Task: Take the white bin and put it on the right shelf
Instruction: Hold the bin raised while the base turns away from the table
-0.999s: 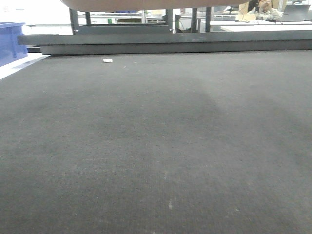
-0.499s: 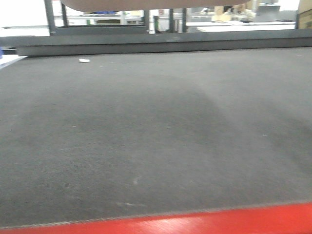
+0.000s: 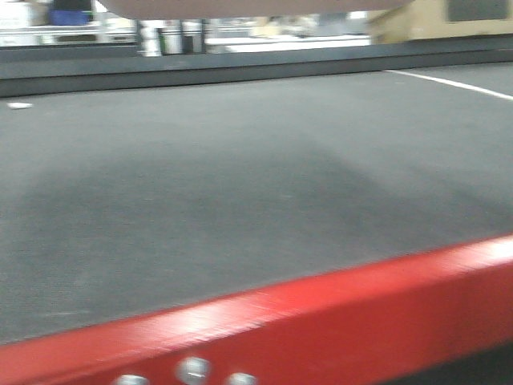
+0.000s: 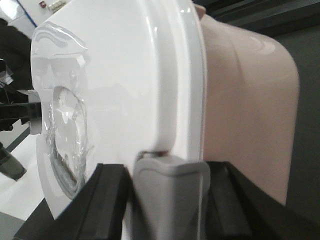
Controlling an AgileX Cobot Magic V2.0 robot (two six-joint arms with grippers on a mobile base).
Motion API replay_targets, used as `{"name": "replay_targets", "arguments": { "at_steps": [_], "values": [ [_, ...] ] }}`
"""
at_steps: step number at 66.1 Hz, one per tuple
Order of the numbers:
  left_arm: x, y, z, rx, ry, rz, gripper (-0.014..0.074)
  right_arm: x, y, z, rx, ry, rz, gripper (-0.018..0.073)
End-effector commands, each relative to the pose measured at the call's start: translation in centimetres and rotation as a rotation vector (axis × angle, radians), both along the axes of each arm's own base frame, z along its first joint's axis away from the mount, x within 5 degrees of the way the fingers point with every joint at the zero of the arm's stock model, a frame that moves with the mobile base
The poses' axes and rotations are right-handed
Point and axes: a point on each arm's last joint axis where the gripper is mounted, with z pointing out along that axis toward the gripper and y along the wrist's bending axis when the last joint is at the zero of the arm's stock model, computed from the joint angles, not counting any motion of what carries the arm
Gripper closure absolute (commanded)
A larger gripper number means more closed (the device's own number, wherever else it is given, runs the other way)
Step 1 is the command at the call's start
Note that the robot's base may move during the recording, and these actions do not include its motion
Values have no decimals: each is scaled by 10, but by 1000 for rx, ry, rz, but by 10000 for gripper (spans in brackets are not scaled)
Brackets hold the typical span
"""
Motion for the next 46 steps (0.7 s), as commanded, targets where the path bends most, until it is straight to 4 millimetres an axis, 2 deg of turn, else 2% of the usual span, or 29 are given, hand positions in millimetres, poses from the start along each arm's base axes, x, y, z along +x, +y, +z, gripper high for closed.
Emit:
{"name": "replay_targets", "arguments": {
  "at_steps": [1,46],
  "values": [
    [-28,-16,19,-62,-30,-201,714,-36,21,32,153,-98,278,490],
    [-28,-16,19,-62,-30,-201,714,-36,21,32,153,-98,278,490]
  ]
}}
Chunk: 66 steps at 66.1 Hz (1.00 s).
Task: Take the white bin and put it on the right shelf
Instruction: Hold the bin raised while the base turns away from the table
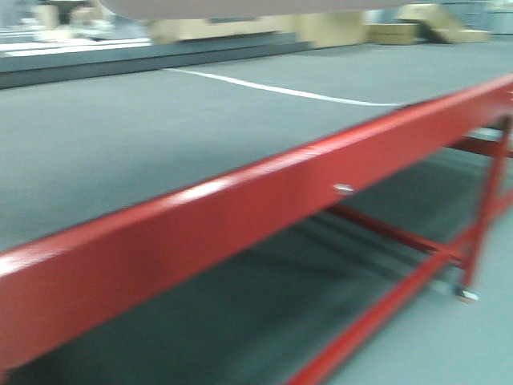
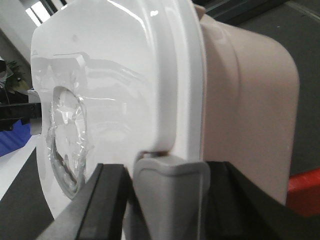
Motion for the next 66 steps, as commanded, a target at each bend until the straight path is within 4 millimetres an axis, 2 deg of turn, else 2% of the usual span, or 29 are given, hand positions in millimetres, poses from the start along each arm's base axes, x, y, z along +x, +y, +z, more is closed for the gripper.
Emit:
{"name": "replay_targets", "arguments": {
  "at_steps": [1,66],
  "values": [
    [-28,-16,20,-63,-30,-200,714,-36,21,32,153,-97,278,490],
    [-28,-15,20,-65,-32,-196,714,-36,21,32,153,-97,278,490]
  ]
}}
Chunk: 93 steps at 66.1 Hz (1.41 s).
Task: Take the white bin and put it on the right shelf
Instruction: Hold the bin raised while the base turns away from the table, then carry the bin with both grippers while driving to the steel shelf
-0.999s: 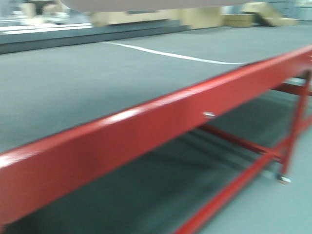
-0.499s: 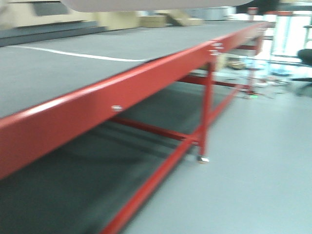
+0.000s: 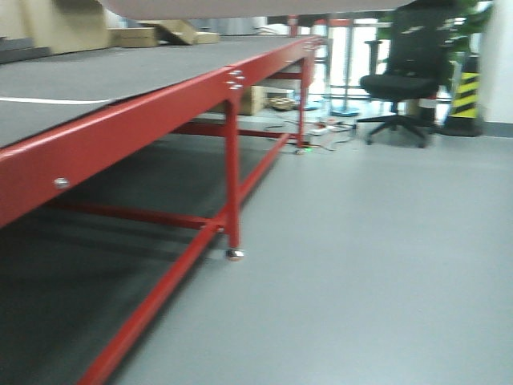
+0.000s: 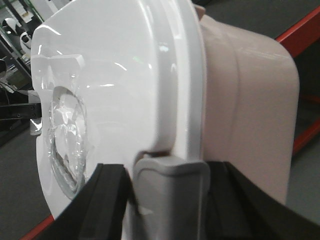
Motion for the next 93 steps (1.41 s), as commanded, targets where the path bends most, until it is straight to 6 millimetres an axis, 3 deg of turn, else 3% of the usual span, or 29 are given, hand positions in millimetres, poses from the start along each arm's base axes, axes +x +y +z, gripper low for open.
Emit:
{"name": "replay_targets", "arguments": {
  "at_steps": [1,93],
  "values": [
    [-28,-15,20,-65,-34,-195,714,-36,21,32,154,-96,278,490],
    [-28,-15,20,-65,-34,-195,714,-36,21,32,154,-96,278,490]
  ]
}}
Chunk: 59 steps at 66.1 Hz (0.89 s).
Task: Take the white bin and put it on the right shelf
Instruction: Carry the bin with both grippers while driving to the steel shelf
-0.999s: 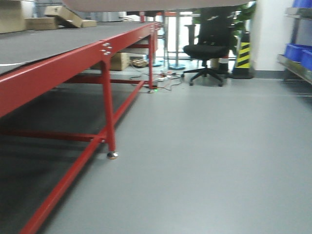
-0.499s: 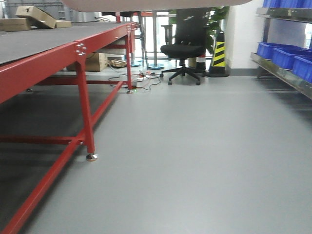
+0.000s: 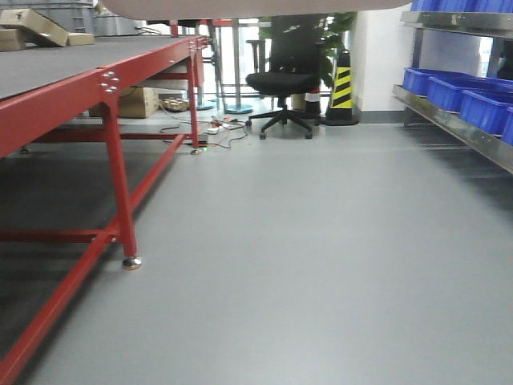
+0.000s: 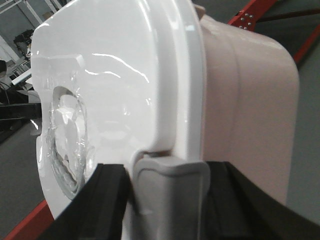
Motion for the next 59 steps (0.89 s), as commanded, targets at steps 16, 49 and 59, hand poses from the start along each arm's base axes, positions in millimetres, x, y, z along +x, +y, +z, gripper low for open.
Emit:
{"name": "replay_targets", "arguments": {
  "at_steps": [16,49,59],
  "values": [
    [-28,-15,20,-65,-34,-195,714,-35,21,31,154,-94,278,490],
    [-28,-15,20,-65,-34,-195,714,-35,21,31,154,-94,278,490],
    [-28,-15,20,-65,-34,-195,714,-35,21,31,154,-94,278,490]
  ]
}}
